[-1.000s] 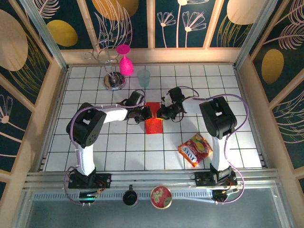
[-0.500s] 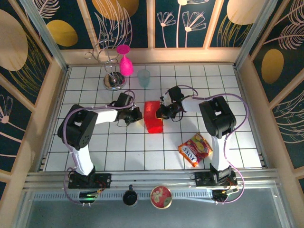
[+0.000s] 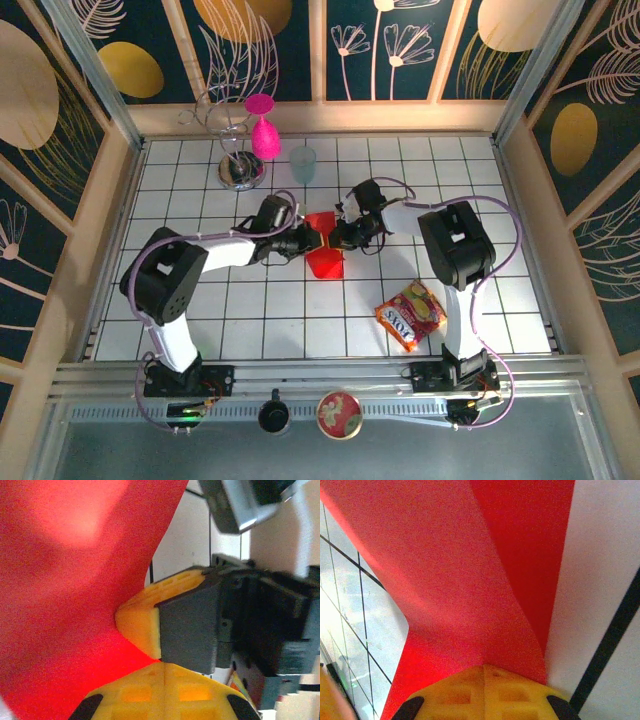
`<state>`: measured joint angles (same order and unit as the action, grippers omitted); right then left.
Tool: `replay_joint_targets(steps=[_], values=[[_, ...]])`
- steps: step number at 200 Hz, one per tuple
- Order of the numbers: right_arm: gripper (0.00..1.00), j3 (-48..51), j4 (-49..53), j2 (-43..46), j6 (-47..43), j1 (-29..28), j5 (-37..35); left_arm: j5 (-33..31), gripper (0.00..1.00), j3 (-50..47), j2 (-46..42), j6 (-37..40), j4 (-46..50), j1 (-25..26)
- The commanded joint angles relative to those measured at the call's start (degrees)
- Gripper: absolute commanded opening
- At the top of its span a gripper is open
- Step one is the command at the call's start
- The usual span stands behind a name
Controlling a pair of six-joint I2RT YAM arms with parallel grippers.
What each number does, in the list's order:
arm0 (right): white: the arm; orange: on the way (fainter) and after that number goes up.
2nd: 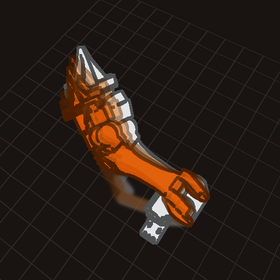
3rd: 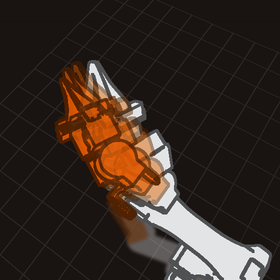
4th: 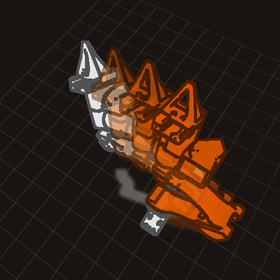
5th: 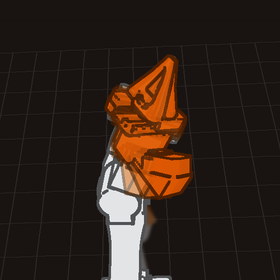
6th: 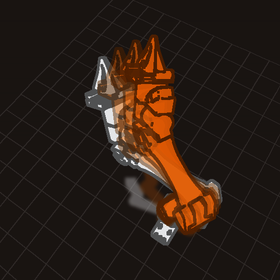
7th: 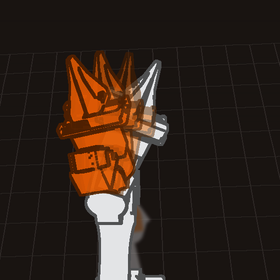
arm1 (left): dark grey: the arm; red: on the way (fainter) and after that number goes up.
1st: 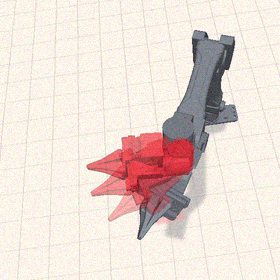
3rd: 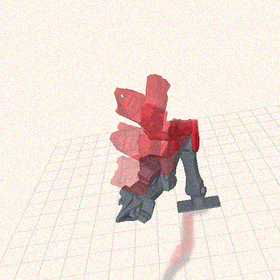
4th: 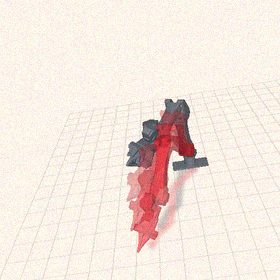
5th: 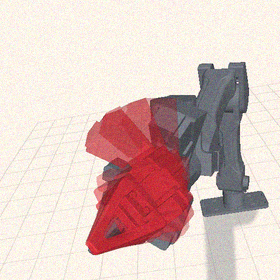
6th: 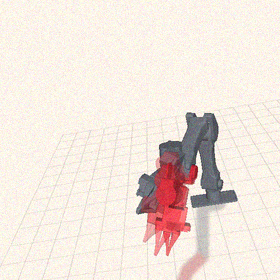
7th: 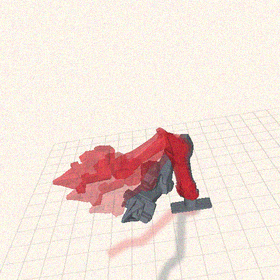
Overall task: Fold a paper plane with a square sheet of paper (pick it up from the middle)
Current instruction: First fold the square sheet of paper in half at the center of the table.
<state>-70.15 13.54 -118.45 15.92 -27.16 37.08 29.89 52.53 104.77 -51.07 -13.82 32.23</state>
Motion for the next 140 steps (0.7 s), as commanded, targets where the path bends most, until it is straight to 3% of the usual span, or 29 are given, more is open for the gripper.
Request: replay_joint_targets(steps=[1, 99, 140], values=[[0.0, 3.48, 7.2, -8.12, -1.99, 0.96, -17.38, 1.24, 0.0, -1.09, 2.82, -1.64, -2.01, -0.32], [0.0, 3.87, 7.38, -8.23, -2.03, 1.9, -18.05, -4.01, 0.0, -12.45, -1.19, 1.67, 2.26, -1.72], [0.0, 4.41, 6.67, -8.06, -1.73, 1.9, -17.65, -6.36, 0.0, -10.61, -6.1, 5.28, 9.06, -2.04]])
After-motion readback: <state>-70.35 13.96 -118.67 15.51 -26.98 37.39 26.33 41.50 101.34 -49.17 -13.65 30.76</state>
